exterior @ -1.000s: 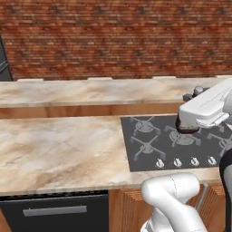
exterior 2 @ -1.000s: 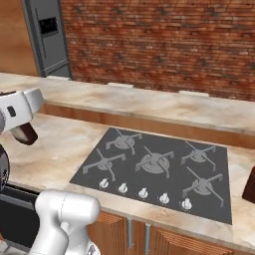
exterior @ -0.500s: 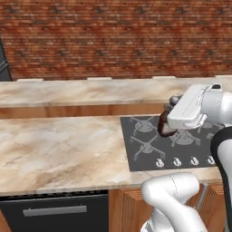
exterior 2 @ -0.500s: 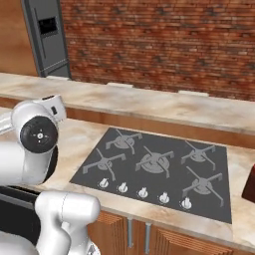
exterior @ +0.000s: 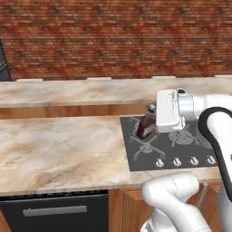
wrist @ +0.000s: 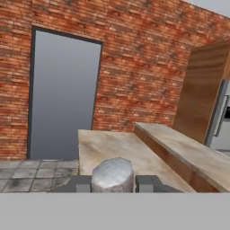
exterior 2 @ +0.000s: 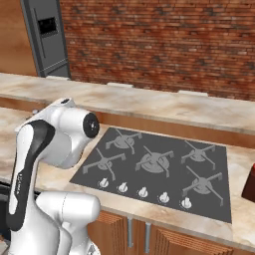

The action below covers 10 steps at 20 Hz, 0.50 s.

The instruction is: Collect the paprika, ketchup, and shaker from the cabinet and place them next to the stove.

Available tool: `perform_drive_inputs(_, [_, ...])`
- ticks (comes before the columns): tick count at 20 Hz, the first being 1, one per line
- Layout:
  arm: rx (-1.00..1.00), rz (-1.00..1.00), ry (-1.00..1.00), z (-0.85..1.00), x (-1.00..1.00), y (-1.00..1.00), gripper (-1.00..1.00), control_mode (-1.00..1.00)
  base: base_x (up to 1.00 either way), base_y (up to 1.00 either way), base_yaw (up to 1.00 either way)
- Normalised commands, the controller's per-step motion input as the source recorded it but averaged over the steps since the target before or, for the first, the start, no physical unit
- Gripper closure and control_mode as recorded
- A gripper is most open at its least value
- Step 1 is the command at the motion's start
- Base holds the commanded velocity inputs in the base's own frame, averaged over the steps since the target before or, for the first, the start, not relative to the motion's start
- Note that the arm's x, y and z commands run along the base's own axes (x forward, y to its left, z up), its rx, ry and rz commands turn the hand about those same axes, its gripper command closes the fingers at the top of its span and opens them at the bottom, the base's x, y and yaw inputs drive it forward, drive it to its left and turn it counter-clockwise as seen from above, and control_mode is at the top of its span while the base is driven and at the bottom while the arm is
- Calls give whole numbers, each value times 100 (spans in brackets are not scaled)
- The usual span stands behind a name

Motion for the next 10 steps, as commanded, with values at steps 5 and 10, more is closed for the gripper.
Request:
perform_drive_inputs(5, [0, 32, 1, -41, 52, 17, 100, -100, 0, 0, 0])
perform_drive_inputs(10, [-2, 18, 3, -42, 54, 12, 100, -100, 0, 0, 0])
